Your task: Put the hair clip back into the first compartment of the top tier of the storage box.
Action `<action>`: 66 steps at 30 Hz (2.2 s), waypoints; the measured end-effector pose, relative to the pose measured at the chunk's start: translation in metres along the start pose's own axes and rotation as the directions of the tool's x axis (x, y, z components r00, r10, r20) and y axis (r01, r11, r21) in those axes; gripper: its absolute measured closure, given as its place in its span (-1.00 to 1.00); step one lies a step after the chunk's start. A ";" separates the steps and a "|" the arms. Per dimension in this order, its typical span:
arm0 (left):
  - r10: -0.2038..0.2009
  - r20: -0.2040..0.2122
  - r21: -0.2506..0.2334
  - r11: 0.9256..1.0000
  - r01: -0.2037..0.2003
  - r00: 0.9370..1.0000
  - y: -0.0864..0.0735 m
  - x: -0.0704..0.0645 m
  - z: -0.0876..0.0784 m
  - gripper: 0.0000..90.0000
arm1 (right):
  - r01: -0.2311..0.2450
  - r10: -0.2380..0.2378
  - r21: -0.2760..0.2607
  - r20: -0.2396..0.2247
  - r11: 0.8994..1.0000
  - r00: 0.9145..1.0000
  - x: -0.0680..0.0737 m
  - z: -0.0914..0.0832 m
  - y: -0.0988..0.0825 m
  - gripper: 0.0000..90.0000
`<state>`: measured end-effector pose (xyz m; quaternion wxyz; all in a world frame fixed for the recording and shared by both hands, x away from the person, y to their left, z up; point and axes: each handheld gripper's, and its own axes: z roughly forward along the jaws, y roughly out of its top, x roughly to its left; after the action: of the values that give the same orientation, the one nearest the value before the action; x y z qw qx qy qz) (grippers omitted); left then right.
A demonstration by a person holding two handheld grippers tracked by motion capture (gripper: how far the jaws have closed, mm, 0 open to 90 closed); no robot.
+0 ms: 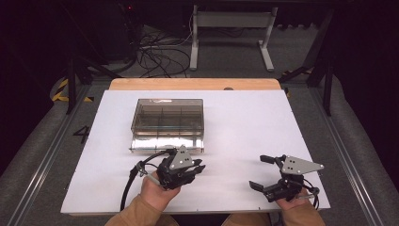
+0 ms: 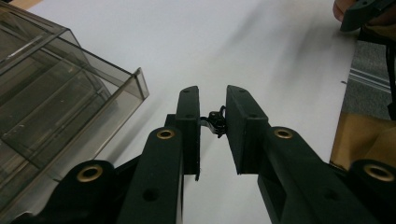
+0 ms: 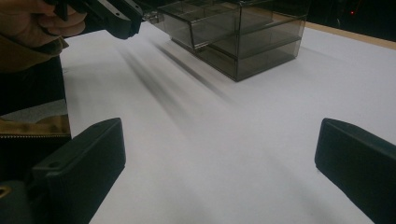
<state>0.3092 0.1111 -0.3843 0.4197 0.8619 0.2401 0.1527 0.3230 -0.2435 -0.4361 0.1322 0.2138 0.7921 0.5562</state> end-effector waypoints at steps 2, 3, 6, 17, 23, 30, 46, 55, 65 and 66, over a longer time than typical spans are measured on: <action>-0.001 -0.006 -0.003 1.000 0.001 1.000 0.000 0.001 -0.002 0.69 | 0.000 0.000 0.000 0.000 1.000 1.000 0.000 0.000 0.000 -0.95; 0.001 -0.011 -0.006 1.000 -0.001 1.000 0.000 0.002 -0.003 0.69 | 0.001 -0.001 0.000 0.001 1.000 1.000 0.000 0.000 0.000 -0.95; -0.005 -0.022 -0.014 1.000 0.004 1.000 0.001 0.004 -0.008 0.69 | 0.000 0.000 0.001 0.001 1.000 1.000 0.000 0.000 0.000 -0.95; -0.030 -0.065 -0.044 0.999 0.027 0.997 0.001 0.018 -0.026 0.69 | 0.001 -0.001 0.000 0.002 1.000 1.000 0.000 0.000 0.000 -0.95; -0.045 -0.089 -0.049 0.998 0.041 0.995 0.000 0.026 -0.034 0.69 | 0.002 -0.002 0.000 0.003 1.000 1.000 0.000 0.000 0.000 -0.95; -0.065 -0.124 -0.053 0.997 0.059 0.990 -0.003 0.035 -0.043 0.69 | 0.001 -0.001 0.002 0.002 1.000 1.000 0.000 0.000 0.000 -0.95; -0.111 -0.179 -0.077 0.992 0.099 0.978 -0.007 0.053 -0.062 0.69 | -0.004 0.004 0.004 0.000 1.000 1.000 -0.001 0.001 -0.001 -0.95; -0.143 -0.202 -0.080 0.988 0.130 0.969 -0.014 0.064 -0.069 0.68 | -0.003 0.003 0.005 0.000 1.000 1.000 0.000 0.001 -0.001 -0.95; -0.192 -0.238 -0.092 0.980 0.174 0.952 -0.022 0.079 -0.076 0.68 | -0.002 0.002 0.005 0.000 1.000 1.000 0.000 0.000 -0.001 -0.95; -0.198 -0.241 -0.096 0.979 0.179 0.950 -0.023 0.080 -0.077 0.68 | -0.003 0.003 0.006 0.000 1.000 1.000 0.000 0.000 -0.001 -0.95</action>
<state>0.3338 0.2167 -0.3513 0.4302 0.7931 0.3662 0.2277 0.3233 -0.2436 -0.4368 0.1309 0.2152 0.7934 0.5541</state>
